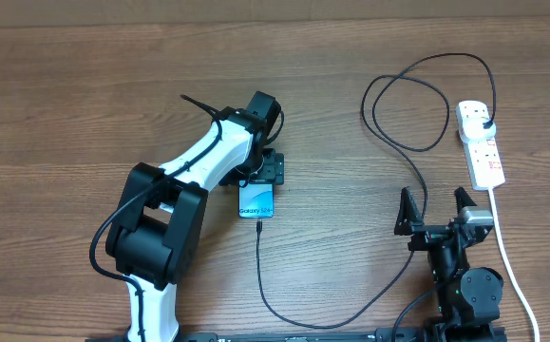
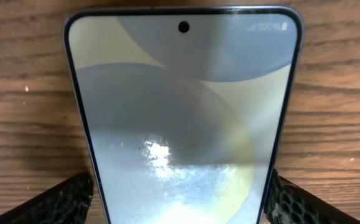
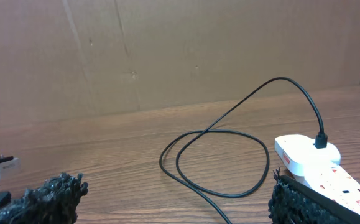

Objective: Plug charger to phone and switch on socket
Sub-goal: 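Lower the left gripper onto the phone's top edge and close it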

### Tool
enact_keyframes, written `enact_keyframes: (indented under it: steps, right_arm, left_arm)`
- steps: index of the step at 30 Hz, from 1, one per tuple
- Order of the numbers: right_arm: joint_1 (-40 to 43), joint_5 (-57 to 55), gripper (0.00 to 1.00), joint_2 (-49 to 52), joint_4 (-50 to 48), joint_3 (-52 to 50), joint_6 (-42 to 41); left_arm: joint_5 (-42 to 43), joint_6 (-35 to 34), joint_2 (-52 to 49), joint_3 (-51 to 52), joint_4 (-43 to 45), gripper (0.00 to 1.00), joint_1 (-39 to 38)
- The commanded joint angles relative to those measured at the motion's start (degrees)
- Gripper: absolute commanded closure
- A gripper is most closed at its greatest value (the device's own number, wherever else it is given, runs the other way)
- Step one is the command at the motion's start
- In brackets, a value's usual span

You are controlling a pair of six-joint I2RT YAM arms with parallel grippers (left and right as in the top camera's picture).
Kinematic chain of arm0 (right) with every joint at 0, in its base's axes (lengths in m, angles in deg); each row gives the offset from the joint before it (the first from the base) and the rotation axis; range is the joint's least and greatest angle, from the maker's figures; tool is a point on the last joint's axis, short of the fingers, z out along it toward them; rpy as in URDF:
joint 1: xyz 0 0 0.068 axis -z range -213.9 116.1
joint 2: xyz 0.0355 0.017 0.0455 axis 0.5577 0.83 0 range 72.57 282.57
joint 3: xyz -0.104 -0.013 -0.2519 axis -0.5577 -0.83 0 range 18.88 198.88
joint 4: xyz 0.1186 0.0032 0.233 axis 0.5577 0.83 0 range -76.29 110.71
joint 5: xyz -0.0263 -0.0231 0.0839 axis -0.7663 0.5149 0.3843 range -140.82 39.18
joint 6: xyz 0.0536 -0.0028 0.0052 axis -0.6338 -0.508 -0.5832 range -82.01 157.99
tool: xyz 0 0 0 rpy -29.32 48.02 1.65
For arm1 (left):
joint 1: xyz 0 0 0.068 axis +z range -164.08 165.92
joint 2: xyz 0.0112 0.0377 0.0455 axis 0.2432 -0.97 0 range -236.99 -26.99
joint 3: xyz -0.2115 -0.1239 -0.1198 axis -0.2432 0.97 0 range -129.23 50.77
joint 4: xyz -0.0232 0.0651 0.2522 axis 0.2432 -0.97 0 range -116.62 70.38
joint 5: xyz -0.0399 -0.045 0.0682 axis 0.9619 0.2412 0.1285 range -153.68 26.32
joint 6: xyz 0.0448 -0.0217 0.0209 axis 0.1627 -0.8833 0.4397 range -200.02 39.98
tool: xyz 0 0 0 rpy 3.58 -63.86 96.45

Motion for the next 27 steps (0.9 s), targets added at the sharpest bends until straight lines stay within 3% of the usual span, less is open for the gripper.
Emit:
enact_keyframes:
  steps: [1,9,13,27]
  right_arm:
    - [-0.1,-0.5,0.00,-0.6,-0.2,-0.6,0.0]
    - [-0.1,-0.5,0.00,-0.6,-0.2,-0.6,0.0]
    - [-0.1,-0.5,0.00,-0.6,-0.2,-0.6,0.0]
    - [-0.1,-0.5,0.00,-0.6,-0.2,-0.6,0.0]
  left_arm:
    - [2.9,-0.2,-4.5,3.1,-0.8,0.10,0.4]
    - [2.9,-0.4,-4.5,3.1,-0.4,0.08,0.0]
    - [2.9,-0.4,-4.5,3.1,0.0,0.00,-0.2]
    - [2.8,-0.4,-4.5,3.1,-0.5,0.06,-0.3]
